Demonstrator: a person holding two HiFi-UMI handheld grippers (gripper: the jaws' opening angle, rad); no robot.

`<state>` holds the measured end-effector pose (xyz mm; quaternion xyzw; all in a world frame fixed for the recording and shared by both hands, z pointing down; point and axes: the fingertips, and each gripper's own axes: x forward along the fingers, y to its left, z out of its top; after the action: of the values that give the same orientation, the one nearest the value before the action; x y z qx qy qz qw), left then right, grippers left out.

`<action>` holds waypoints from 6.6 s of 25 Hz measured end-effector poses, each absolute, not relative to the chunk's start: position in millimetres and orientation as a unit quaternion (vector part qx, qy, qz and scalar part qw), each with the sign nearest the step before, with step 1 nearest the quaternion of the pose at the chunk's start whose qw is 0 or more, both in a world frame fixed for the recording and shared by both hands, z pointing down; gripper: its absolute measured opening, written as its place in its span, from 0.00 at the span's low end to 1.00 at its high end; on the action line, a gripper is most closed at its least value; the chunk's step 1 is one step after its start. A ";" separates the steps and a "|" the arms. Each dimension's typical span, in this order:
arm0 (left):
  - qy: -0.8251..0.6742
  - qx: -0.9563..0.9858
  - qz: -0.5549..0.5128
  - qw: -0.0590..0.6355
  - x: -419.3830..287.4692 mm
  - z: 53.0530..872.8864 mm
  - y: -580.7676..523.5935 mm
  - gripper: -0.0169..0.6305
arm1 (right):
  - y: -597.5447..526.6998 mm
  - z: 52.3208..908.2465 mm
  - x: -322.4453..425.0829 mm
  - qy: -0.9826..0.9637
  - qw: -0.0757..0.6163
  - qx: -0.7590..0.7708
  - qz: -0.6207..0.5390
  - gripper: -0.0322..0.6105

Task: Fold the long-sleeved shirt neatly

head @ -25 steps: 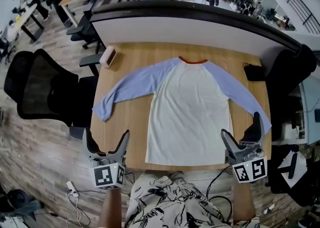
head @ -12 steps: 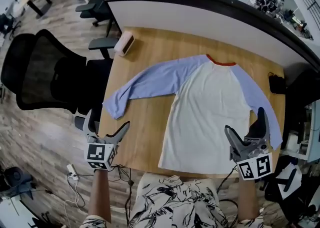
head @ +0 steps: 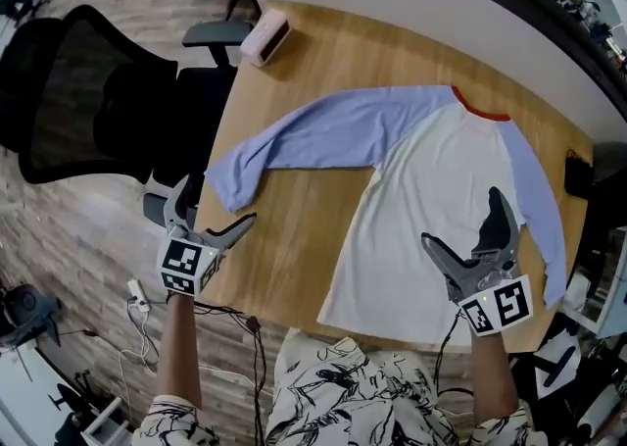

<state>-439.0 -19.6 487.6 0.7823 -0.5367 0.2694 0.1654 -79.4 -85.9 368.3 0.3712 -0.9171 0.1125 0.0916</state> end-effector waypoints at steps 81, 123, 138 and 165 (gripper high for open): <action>-0.177 0.972 0.091 0.124 2.3 270.2 -138.9 0.06 | -170.5 601.9 -65.1 -0.911 0.390 0.111 0.075 0.86; -0.286 0.878 0.360 0.129 71.0 565.3 -120.0 0.44 | -118.0 571.5 168.6 -0.908 0.377 0.139 0.121 0.60; -0.269 0.868 0.391 0.145 70.7 606.2 -107.6 0.45 | -139.0 594.0 186.7 -0.859 0.411 0.251 0.171 0.10; -0.253 0.882 0.376 0.128 112.1 601.4 -84.4 0.49 | -111.0 596.9 219.2 -0.830 0.421 0.339 0.140 0.43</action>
<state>112.1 -84.4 601.4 0.8822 -0.2532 0.3758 0.1282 219.2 -111.0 596.9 0.3385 -0.8299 0.1400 0.4209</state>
